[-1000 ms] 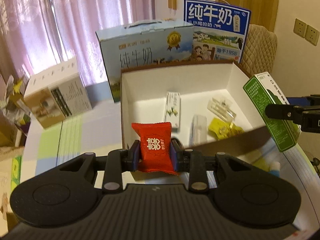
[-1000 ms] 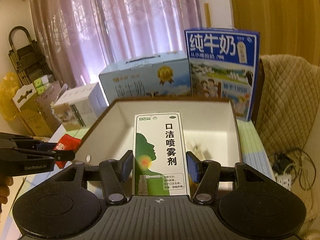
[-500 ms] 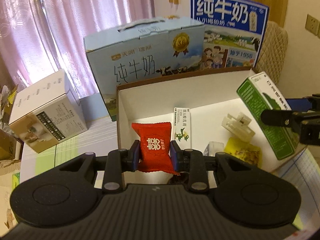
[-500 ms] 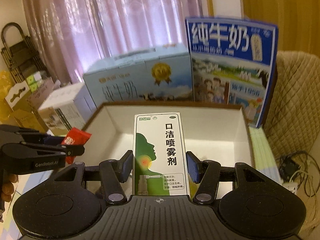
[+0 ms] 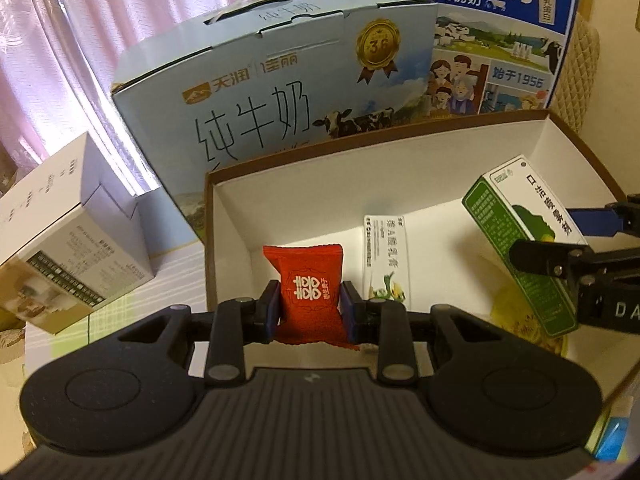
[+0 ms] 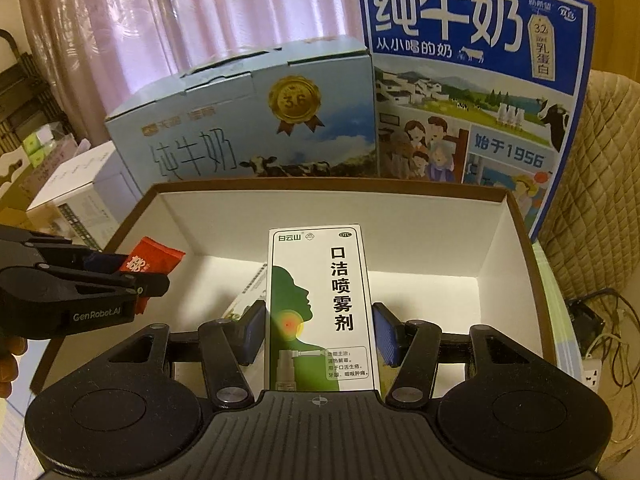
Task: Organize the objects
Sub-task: 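Carry the spray box and red candy packet over the brown box with both tools, then open the left tool to drop the candy while the right tool releases the spray box, then withdraw both tools from the box toward the white cloth and blue tube, then grasp the blue tube with the right tool while the left tool grasps the white cloth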
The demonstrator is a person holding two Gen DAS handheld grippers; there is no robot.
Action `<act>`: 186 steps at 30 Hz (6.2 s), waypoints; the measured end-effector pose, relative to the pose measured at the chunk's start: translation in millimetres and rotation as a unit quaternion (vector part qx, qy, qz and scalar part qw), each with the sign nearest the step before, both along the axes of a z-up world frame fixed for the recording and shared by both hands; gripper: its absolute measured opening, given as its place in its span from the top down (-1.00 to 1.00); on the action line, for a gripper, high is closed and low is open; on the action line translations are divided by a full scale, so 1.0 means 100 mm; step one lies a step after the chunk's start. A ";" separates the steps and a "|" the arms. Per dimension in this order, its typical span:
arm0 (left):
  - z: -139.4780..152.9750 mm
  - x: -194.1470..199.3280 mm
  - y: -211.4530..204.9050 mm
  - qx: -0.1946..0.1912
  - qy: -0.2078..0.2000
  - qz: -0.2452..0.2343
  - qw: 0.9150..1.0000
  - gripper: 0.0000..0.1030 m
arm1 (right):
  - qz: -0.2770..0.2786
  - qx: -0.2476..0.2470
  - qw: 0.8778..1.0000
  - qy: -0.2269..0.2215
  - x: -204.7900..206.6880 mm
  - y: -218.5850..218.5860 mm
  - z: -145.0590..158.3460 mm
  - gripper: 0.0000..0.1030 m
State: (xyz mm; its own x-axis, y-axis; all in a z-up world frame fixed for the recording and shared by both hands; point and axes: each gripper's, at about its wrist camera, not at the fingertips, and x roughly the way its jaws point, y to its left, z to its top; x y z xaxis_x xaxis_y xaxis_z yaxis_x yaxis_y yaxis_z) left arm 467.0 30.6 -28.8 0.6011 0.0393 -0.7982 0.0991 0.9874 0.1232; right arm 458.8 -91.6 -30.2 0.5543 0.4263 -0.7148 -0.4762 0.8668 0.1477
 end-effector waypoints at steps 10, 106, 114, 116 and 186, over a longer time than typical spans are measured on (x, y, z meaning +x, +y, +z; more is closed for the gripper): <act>-0.07 0.21 -0.03 0.002 -0.004 -0.007 1.000 0.47 | -0.006 0.000 1.000 0.005 0.14 -0.04 -0.09 -0.02; 0.85 -2.74 -0.20 -0.130 -0.058 0.037 0.989 -0.73 | -0.050 0.135 0.989 -0.027 -2.47 -1.19 0.86 -0.40; 0.78 -2.88 -0.21 -0.130 -0.047 0.037 0.990 -0.73 | -0.046 0.128 0.991 -0.011 -2.62 -1.21 0.77 -0.40; 0.78 -2.90 -0.21 -0.130 -0.047 0.038 0.990 -0.73 | -0.046 0.126 0.991 -0.011 -2.64 -1.21 0.76 -0.40; -0.29 -2.54 -0.11 -0.079 0.081 0.075 0.991 -0.73 | -0.168 -0.044 0.981 0.086 -1.80 -1.14 -0.67 0.30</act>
State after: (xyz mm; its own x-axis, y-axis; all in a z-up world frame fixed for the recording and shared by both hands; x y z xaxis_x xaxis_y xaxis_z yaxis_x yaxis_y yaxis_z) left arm 213.1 19.3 -57.8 0.4608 -0.0154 -0.8874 -0.0445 0.9982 -0.0404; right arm 278.7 -205.3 -97.6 0.5217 0.1721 -0.8356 -0.1352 0.9837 0.1182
